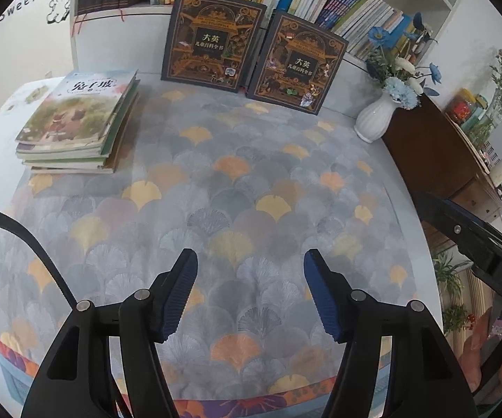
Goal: Organize books
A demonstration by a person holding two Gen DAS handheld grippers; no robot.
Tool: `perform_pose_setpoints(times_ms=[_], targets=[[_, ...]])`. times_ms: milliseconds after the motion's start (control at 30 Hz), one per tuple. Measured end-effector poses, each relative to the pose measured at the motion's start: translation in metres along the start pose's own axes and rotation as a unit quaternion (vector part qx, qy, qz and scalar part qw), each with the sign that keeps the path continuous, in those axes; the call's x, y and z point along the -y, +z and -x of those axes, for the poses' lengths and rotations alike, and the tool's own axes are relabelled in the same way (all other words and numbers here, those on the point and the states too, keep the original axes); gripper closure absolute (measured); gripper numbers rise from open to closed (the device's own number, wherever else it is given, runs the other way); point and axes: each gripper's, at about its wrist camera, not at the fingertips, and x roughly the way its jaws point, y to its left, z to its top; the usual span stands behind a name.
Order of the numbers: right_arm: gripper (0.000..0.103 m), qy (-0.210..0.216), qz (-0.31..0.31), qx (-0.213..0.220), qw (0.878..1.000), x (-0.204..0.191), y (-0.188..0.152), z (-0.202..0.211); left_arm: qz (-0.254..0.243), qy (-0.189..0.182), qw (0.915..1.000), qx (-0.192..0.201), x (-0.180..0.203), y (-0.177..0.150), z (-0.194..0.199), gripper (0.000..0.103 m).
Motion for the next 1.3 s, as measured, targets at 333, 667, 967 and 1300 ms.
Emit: perform_pose_setpoints(times_ms=[333,667,967,1300], targets=[[0.032,0.005,-0.012,-0.016,1.0,0.01,-0.011,-0.005,0.006,0.016,0.9998,-0.002,0.003,-0.01,-0.003,0.042],[0.031,0.004,-0.016,-0.025,1.0,0.015,-0.016,-0.01,0.002,0.026,0.9996,-0.001,0.003,-0.013,-0.006,0.042],[0.027,-0.013,-0.017,-0.013,1.0,0.018,-0.029,-0.033,-0.038,0.072,0.9966,0.015,0.0,0.0,-0.032,0.041],[0.024,-0.059,-0.052,-0.046,0.996,0.036,-0.081,-0.117,-0.002,0.142,0.9898,0.006,-0.039,-0.015,-0.108,0.042]])
